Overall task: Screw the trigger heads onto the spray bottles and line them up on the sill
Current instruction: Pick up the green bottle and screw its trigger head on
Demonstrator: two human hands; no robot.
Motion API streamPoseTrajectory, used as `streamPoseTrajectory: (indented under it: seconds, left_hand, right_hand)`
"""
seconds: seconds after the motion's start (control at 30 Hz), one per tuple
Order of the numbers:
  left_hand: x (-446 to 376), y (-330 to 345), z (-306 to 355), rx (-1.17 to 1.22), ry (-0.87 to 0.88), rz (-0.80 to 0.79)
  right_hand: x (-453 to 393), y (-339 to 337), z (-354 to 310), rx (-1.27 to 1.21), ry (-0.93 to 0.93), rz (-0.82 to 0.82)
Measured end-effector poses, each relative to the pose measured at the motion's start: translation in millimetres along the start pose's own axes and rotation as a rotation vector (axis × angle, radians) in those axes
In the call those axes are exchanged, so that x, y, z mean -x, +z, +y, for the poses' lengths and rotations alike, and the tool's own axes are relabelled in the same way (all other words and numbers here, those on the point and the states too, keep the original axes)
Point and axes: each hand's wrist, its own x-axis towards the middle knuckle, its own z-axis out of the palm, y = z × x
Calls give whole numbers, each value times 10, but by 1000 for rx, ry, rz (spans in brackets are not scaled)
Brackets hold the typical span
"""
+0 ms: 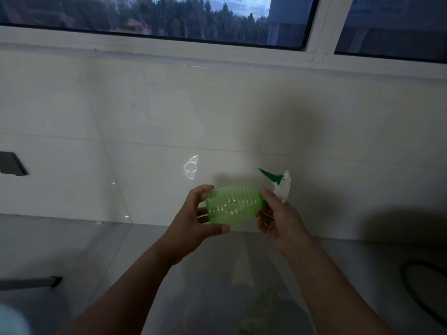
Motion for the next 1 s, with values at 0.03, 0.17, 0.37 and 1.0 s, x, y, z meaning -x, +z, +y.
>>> streamPoseTrajectory:
  seconds: [0.03,0.17,0.37,1.0]
  left_hand:
    - [0,-17,5,-24,3,-8]
    - [14,-152,18,-20,-34,-74]
    - [49,-189,-3,-48,-36,-87]
    - [79,293,-41,-166,142,102]
  right_hand:
    - [1,-17,-26,87,-32,-23]
    - [-5,-98,-152,385,-214,-133]
    - [-13,-189,-194,379,-220,-198]
    - [178,260,-243,145,-338,41]
